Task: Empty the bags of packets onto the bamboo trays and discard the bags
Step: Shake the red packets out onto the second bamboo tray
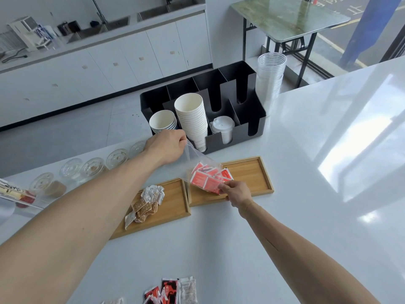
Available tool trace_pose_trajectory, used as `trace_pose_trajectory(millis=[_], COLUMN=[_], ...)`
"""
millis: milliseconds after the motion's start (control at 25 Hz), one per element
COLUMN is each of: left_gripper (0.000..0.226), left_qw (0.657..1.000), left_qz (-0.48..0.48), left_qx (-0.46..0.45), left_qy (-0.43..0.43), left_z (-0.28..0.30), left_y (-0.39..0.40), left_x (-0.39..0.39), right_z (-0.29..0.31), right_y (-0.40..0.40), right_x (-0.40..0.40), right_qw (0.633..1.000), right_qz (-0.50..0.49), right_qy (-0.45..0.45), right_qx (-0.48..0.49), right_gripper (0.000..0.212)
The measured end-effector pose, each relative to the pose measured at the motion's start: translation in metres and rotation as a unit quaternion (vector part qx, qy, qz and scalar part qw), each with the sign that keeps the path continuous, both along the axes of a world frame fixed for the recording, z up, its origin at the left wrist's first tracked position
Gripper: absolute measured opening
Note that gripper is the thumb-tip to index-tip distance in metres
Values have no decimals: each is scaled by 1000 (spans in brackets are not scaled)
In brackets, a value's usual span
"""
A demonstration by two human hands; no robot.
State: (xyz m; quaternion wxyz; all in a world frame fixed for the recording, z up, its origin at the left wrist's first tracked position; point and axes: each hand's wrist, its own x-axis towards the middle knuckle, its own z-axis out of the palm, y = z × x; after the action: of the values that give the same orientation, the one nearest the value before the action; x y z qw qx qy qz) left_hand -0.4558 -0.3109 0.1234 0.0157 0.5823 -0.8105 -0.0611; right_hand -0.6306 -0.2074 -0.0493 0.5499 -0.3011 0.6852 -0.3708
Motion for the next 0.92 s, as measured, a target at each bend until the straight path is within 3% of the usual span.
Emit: trace_pose_trajectory(millis=[680,920], left_gripper=[20,20], left_qw=[999,997], left_qz=[14,0], left_qx=[-35,-34], left_qy=[21,64], left_z=[25,16], left_y=[-2,4], left_x=[-4,-27], right_z=[17,14], right_y=[-12,2], right_x=[1,-27], right_qw=[997,996], right_qz=[-8,-50], right_qy=[-20,27], right_qx=[-71,-75], right_gripper=[22,20])
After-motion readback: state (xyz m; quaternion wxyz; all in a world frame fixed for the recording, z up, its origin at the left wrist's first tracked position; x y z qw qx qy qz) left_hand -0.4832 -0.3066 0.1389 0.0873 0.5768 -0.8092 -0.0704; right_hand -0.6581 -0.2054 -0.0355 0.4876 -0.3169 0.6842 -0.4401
